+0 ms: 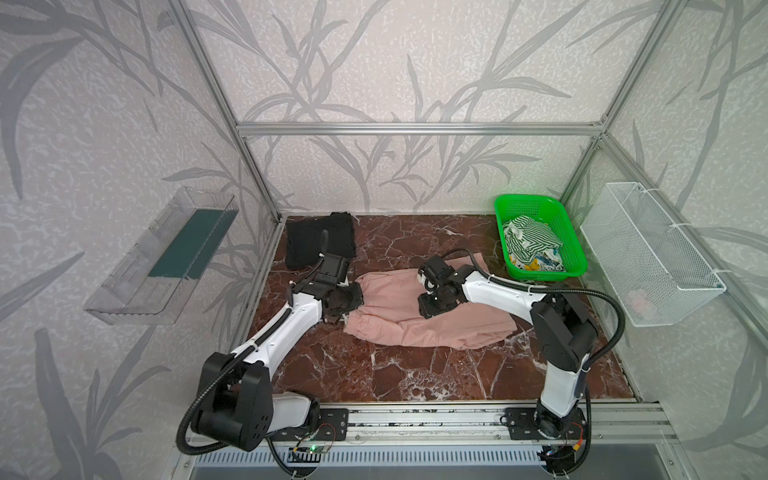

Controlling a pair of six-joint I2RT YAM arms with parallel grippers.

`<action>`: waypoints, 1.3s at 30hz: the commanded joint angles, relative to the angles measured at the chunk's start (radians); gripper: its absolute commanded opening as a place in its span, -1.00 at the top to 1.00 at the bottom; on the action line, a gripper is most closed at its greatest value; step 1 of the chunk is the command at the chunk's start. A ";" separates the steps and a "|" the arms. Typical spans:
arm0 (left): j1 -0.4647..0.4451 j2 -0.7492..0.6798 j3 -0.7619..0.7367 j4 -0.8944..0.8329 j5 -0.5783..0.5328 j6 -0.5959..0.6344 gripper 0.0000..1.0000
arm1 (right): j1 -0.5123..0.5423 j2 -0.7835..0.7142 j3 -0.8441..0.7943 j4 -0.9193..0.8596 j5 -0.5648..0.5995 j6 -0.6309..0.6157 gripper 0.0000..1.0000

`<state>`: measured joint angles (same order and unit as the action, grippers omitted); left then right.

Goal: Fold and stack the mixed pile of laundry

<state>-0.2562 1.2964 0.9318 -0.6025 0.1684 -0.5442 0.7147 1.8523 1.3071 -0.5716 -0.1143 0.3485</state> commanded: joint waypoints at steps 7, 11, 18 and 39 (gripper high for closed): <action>-0.002 -0.011 0.251 -0.400 -0.174 0.135 1.00 | -0.067 -0.139 -0.058 -0.077 0.035 -0.047 -0.07; -0.003 0.029 0.373 -0.494 -0.219 0.187 1.00 | -0.080 -0.179 -0.093 -0.071 -0.021 -0.069 -0.06; -0.094 0.149 0.542 -0.574 -0.247 0.140 1.00 | -0.048 -0.193 -0.189 0.122 -0.246 0.041 0.02; -0.249 0.215 0.666 -0.609 -0.249 -0.067 1.00 | 0.102 0.150 -0.025 0.442 -0.199 0.197 0.54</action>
<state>-0.4942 1.5436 1.5879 -1.1610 -0.0719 -0.5709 0.8295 2.0274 1.2621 -0.1307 -0.3679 0.5812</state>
